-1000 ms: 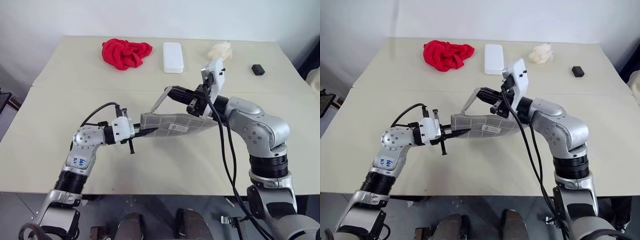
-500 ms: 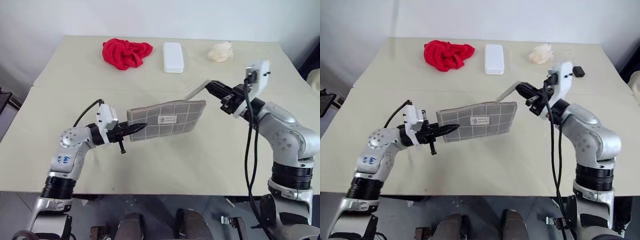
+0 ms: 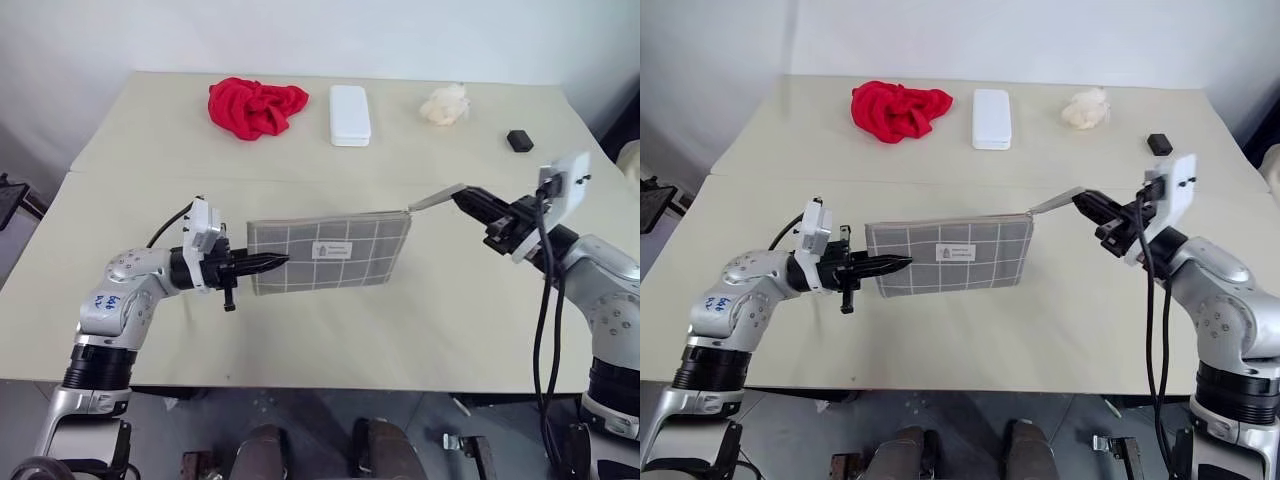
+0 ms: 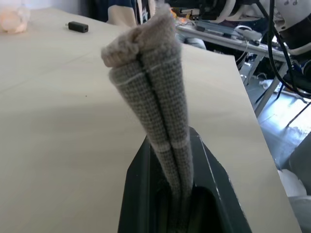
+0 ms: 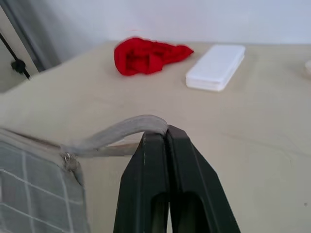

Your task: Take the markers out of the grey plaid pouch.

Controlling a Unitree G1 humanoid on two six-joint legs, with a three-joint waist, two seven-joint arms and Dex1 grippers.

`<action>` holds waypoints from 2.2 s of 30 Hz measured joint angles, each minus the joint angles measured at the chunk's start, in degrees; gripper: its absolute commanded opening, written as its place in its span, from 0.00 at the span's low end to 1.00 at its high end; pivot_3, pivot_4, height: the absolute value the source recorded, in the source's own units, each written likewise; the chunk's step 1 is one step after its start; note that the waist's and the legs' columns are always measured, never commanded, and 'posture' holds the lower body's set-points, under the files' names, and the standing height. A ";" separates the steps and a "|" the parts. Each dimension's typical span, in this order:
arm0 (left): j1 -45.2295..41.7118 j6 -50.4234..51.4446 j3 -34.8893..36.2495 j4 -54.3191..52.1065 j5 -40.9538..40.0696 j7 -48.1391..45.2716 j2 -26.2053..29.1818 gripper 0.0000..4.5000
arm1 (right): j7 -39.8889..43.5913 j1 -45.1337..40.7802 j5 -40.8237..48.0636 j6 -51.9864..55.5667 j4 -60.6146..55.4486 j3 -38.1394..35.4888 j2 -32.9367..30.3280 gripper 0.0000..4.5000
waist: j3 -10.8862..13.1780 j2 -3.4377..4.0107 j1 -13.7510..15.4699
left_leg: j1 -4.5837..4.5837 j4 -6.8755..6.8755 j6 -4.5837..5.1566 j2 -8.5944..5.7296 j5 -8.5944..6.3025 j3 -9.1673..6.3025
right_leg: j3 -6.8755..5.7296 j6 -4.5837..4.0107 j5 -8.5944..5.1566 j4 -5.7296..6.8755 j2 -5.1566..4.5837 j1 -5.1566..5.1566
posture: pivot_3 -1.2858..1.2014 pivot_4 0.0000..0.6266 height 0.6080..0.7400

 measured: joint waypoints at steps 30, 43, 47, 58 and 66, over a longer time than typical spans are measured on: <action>-7.46 -50.21 -6.77 20.12 24.41 5.07 -14.03 0.00 | 5.01 -1.86 6.64 0.07 -11.00 6.54 -10.93 0.02 | 0.00 -0.01 1.03 | -0.01 0.36 0.16 0.00 0.03 0.10 | 0.09 0.16 0.14 0.04 -0.04 0.07 | 0.52 0.24 1.00; -5.66 -50.87 -7.41 20.06 24.67 6.00 -13.68 0.00 | 4.11 -1.95 -6.15 0.23 -8.67 18.87 -13.40 0.02 | 0.00 -0.01 0.80 | -0.17 0.57 0.27 0.00 -0.03 0.09 | 0.08 0.27 0.20 0.01 -0.06 0.04 | 0.52 0.24 1.00; -5.55 -50.45 -7.46 19.84 24.65 6.00 -13.41 0.00 | 8.35 1.31 -9.98 -4.13 -8.64 19.31 -14.70 0.02 | 0.00 -0.01 0.74 | -0.17 0.60 0.26 0.00 -0.03 0.09 | 0.08 0.29 0.21 0.02 -0.06 0.04 | 0.52 0.24 1.00; -5.17 -46.99 -8.49 17.55 23.99 5.39 -12.94 0.00 | 13.98 4.42 -17.33 -21.59 -7.07 16.41 -10.53 0.02 | -0.01 0.00 0.73 | -0.17 0.68 0.26 0.00 -0.03 0.08 | 0.08 0.30 0.21 0.05 -0.05 0.06 | 0.52 0.24 1.00; -4.62 -45.53 -8.49 17.06 23.41 5.34 -12.76 0.00 | 17.34 7.14 -21.66 -24.19 -7.44 18.50 -11.28 0.02 | -0.01 0.00 0.74 | -0.17 0.73 0.27 0.00 -0.03 0.06 | 0.08 0.31 0.22 0.10 -0.05 0.08 | 0.52 0.24 1.00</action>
